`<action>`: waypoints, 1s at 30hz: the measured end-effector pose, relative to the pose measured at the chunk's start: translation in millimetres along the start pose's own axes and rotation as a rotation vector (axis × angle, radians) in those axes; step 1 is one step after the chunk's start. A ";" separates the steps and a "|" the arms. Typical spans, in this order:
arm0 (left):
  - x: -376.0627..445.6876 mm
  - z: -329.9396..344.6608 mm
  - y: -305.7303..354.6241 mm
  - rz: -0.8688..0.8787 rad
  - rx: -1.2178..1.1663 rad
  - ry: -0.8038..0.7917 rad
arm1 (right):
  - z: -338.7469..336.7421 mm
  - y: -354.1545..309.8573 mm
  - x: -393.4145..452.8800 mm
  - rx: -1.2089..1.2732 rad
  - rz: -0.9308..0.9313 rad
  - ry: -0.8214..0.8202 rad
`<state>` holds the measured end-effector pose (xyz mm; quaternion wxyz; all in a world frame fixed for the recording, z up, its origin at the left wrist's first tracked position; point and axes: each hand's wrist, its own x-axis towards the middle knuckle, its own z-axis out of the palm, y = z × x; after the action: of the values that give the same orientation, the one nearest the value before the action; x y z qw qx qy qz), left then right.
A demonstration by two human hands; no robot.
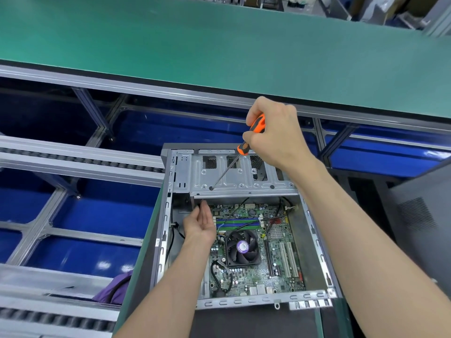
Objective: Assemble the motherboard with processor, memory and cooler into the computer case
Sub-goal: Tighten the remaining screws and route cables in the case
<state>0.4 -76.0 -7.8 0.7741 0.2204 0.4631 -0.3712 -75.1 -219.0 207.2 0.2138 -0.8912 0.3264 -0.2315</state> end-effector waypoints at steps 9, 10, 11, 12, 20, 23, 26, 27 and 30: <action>0.1 -0.2 -0.1 -0.010 -0.029 -0.013 | 1.0 0.8 6.1 -0.009 0.012 0.004; 0.6 -0.3 -0.2 -0.009 -0.025 -0.011 | 1.0 0.8 6.8 -0.009 0.012 0.001; 1.3 -0.8 -0.2 -0.007 -0.020 -0.008 | 0.8 1.0 7.1 -0.008 0.012 -0.004; 1.9 -1.3 -0.3 -0.007 -0.015 -0.008 | 0.6 1.4 7.2 -0.005 0.015 -0.007; 5.2 -2.5 -0.2 -0.030 -0.014 -0.043 | -0.7 -1.2 12.4 -0.016 0.012 -0.002; 5.4 -3.2 0.5 -0.037 -0.015 -0.064 | -1.1 -3.0 13.4 -0.019 -0.005 0.008; 6.1 -3.6 -0.6 -0.038 0.004 -0.070 | -2.0 -2.5 15.3 -0.022 -0.006 0.013; 6.1 -3.7 -1.1 -0.038 0.014 -0.070 | -2.4 -1.9 15.9 -0.026 -0.004 0.015; 5.8 -3.4 -0.8 -0.045 0.035 -0.079 | -3.3 -0.7 18.2 -0.036 0.004 0.018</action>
<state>-0.4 -76.3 -14.5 0.7794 0.2086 0.4304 -0.4047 -64.2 -231.7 215.1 0.1952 -0.8920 0.3344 -0.2332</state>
